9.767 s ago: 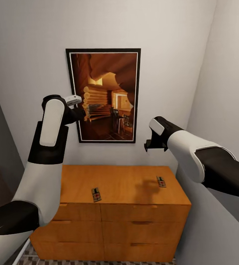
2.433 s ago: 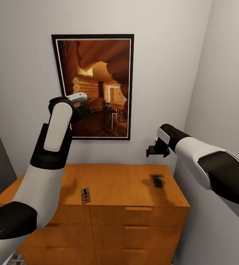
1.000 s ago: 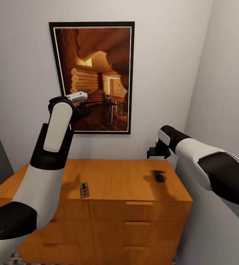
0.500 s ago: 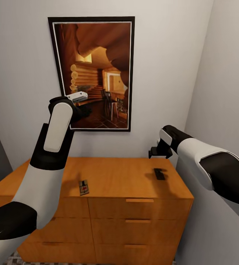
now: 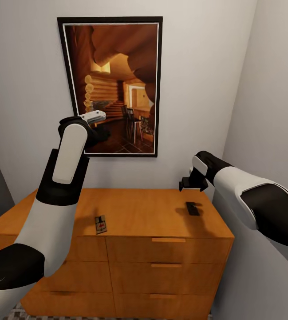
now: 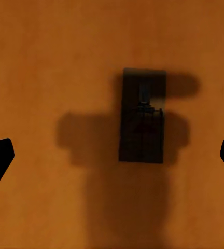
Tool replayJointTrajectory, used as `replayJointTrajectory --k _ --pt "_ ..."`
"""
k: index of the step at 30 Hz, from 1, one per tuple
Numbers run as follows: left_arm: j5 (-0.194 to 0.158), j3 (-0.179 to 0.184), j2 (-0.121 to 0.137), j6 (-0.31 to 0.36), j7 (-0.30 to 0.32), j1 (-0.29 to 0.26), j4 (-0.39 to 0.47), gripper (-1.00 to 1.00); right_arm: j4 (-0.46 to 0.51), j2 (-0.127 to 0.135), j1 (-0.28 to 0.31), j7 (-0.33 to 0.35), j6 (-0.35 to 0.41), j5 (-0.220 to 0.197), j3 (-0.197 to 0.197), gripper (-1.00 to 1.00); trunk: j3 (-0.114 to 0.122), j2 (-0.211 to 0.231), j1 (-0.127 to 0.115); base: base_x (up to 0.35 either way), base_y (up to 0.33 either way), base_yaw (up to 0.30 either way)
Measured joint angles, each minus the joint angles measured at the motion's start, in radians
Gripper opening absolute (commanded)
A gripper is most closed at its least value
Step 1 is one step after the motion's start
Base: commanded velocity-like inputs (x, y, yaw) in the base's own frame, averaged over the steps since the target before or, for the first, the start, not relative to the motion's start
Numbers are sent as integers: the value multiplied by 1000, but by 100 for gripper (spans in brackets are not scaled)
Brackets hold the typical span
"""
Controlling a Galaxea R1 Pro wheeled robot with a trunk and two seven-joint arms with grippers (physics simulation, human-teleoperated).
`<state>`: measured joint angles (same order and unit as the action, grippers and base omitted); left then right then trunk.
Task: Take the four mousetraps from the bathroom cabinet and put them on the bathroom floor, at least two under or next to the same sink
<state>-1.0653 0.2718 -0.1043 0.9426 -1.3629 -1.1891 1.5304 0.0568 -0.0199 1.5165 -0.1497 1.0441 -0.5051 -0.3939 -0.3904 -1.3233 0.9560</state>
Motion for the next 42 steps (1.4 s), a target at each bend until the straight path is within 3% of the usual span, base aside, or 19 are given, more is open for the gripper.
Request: replayJointTrajectory --k 42 --pt "1 -2 -1 12 -43 0 15 100 -4 -8 0 -1 0 -1 0 100 0 0 0 2 0 0"
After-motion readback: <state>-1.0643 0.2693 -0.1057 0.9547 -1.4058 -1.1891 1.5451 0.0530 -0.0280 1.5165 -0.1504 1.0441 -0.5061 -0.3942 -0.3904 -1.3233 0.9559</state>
